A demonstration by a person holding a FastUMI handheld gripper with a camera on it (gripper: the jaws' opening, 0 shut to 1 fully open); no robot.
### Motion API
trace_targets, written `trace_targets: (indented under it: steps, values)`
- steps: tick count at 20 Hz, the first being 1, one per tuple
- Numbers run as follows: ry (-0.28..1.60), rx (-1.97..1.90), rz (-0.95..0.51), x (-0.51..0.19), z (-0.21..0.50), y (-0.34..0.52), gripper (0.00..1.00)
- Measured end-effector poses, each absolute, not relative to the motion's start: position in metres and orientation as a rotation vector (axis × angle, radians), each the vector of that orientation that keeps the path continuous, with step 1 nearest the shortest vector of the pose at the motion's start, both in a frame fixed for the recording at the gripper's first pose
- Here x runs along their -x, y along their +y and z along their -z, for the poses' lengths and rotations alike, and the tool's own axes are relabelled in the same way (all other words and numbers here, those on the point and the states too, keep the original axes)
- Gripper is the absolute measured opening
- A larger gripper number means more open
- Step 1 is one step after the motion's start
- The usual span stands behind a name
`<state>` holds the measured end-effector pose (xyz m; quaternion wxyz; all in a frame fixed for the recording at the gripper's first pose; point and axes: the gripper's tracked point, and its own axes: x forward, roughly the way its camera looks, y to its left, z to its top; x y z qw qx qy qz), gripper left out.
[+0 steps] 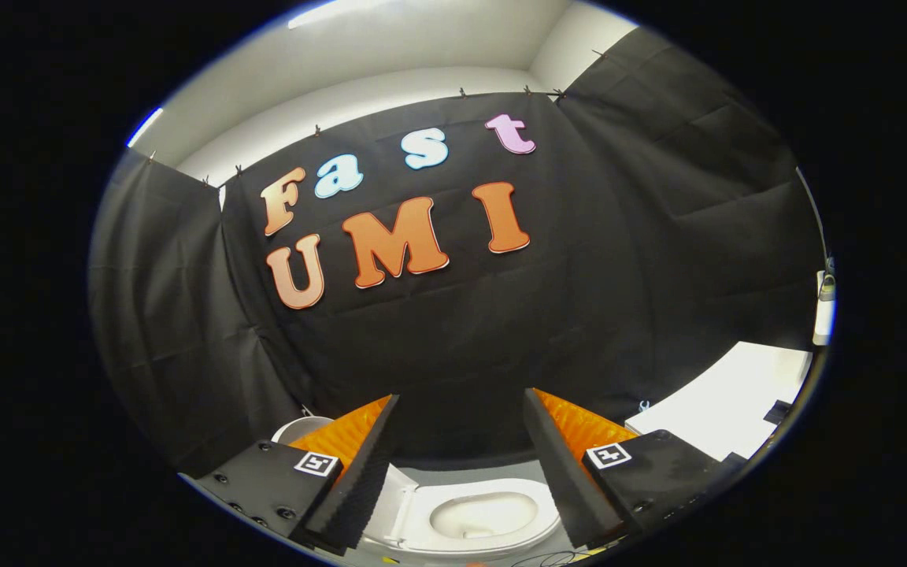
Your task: Open the toilet lid.
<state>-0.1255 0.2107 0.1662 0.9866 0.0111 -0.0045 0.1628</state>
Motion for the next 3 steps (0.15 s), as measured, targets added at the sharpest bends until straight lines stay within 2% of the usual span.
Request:
trace_targets:
  steps: [3]
  values:
    - [-0.013, -0.03, -0.323, 0.1264, -0.1693, 0.2064, 0.98]
